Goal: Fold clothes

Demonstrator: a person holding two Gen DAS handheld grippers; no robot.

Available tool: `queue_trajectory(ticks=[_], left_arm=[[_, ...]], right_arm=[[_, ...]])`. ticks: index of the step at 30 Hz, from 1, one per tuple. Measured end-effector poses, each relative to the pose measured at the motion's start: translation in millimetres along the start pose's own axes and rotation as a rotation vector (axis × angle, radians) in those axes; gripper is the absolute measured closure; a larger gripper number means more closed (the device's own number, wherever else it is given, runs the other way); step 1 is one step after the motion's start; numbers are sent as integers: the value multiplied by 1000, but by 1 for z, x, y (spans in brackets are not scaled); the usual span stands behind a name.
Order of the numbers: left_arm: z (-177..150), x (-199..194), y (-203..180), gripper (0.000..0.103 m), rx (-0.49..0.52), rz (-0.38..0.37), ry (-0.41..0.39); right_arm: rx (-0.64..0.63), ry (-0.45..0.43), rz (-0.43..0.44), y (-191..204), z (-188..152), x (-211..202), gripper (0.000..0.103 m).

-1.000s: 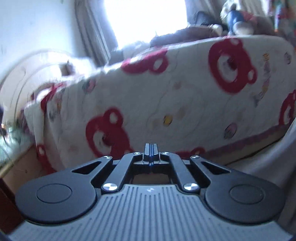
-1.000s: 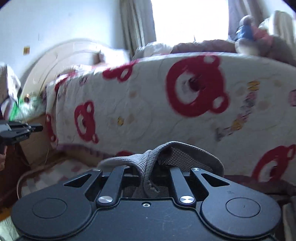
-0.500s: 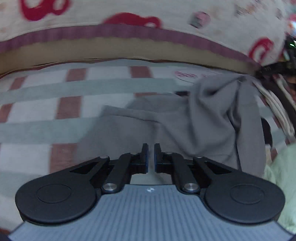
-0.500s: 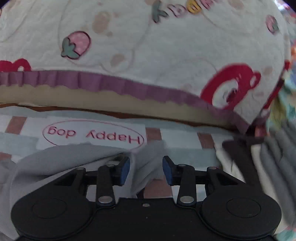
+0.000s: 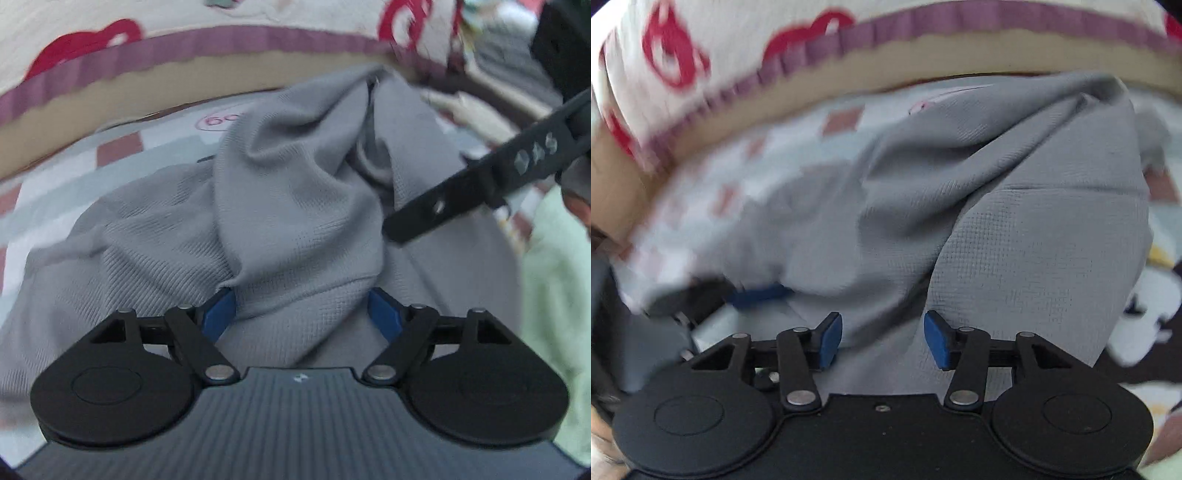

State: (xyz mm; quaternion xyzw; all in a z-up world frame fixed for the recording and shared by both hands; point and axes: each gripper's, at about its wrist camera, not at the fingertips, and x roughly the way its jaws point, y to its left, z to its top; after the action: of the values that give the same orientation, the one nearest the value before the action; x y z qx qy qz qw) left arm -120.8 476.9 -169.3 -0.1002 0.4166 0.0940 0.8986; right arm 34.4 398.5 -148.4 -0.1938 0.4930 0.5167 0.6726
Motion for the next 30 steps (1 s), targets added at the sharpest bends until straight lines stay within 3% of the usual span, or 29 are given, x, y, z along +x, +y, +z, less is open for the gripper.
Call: queue_trajectory(ticks=[1, 2, 3, 6, 8, 12, 14, 16, 21, 22, 25, 28, 30], left_arm=[[-2, 2, 4, 49, -8, 13, -3], [-2, 0, 7, 87, -7, 28, -11], [-2, -2, 11, 99, -2, 43, -20], [5, -28, 45, 98, -148, 127, -115], [10, -49, 71, 98, -252, 195, -187], [-2, -98, 115, 98, -413, 315, -321], [-11, -111, 128, 98, -453, 376, -359], [-18, -107, 137, 98, -465, 431, -342], [-33, -86, 156, 94, -589, 385, -212], [-35, -87, 155, 90, -592, 388, -205], [-37, -98, 154, 73, -607, 402, -230], [-34, -115, 149, 72, -600, 350, -304], [-28, -124, 135, 72, -534, 298, -347]], right_arm=[[-46, 6, -81, 6, 2, 5, 49], [-104, 3, -168, 12, 4, 7, 49], [-162, -10, -249, 16, 6, 6, 49], [-216, -40, -415, 9, 17, -1, 46], [-171, -49, -455, -6, 22, -5, 46], [-101, -86, -395, -21, 22, -12, 46], [-116, -118, -346, -16, 17, -19, 46], [-133, -155, -310, -9, 16, -23, 46], [-158, -173, -220, 6, 21, -20, 46], [-163, -168, -209, 9, 23, -16, 46], [-177, -156, -187, 18, 33, -3, 46], [-179, -134, -195, 21, 43, 10, 45], [-159, -100, -204, 19, 48, 22, 45]])
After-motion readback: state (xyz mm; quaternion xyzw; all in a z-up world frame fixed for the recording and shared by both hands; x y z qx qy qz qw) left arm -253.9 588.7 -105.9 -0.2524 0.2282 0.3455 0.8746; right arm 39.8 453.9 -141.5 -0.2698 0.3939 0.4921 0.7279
